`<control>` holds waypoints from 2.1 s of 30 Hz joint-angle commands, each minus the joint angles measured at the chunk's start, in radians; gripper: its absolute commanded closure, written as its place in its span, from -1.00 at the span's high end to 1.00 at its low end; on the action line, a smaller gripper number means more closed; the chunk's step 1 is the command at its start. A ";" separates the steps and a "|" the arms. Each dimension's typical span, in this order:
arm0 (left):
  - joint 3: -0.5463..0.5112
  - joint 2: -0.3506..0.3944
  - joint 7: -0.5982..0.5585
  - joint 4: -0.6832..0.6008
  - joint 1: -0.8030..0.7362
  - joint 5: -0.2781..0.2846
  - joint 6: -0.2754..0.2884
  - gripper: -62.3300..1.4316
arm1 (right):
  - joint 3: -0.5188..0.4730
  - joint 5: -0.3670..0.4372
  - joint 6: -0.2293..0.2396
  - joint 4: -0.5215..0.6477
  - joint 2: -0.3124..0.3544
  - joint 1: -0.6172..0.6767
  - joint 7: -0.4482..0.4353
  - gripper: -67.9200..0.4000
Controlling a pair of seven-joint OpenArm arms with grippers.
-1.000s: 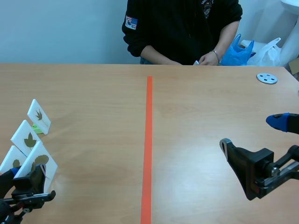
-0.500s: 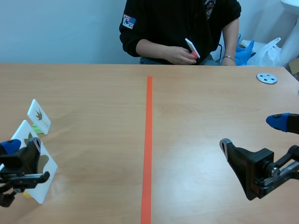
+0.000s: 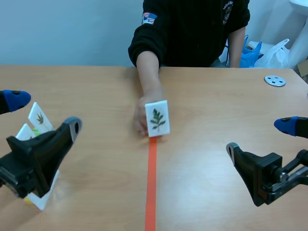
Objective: Sort the leaf by its shape. The table is split by an orange tape line. A compound leaf with several leaflets goes to the left side, a simple leaf with one blade goes to the right side. Return to the home posture when a red brick is placed on the table.
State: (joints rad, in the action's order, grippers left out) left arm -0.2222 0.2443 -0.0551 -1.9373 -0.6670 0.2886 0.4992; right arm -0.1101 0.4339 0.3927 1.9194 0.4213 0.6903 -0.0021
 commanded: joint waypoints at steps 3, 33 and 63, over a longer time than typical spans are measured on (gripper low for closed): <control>0.003 0.009 0.024 -0.043 -0.035 0.009 0.036 1.00 | -0.015 0.008 0.000 0.004 0.002 -0.015 -0.015 1.00; 0.084 0.008 0.093 -0.053 -0.078 0.071 0.071 1.00 | -0.006 -0.042 0.043 0.001 0.020 -0.035 0.019 1.00; 0.084 0.005 0.090 -0.053 -0.078 0.071 0.038 1.00 | 0.532 -0.220 0.090 -0.591 -0.033 -0.647 -0.109 1.00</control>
State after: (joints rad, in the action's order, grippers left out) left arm -0.1375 0.2546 0.0517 -1.9827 -0.7479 0.3489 0.5415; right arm 0.4278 0.2077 0.4835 1.3174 0.3954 0.0647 -0.0940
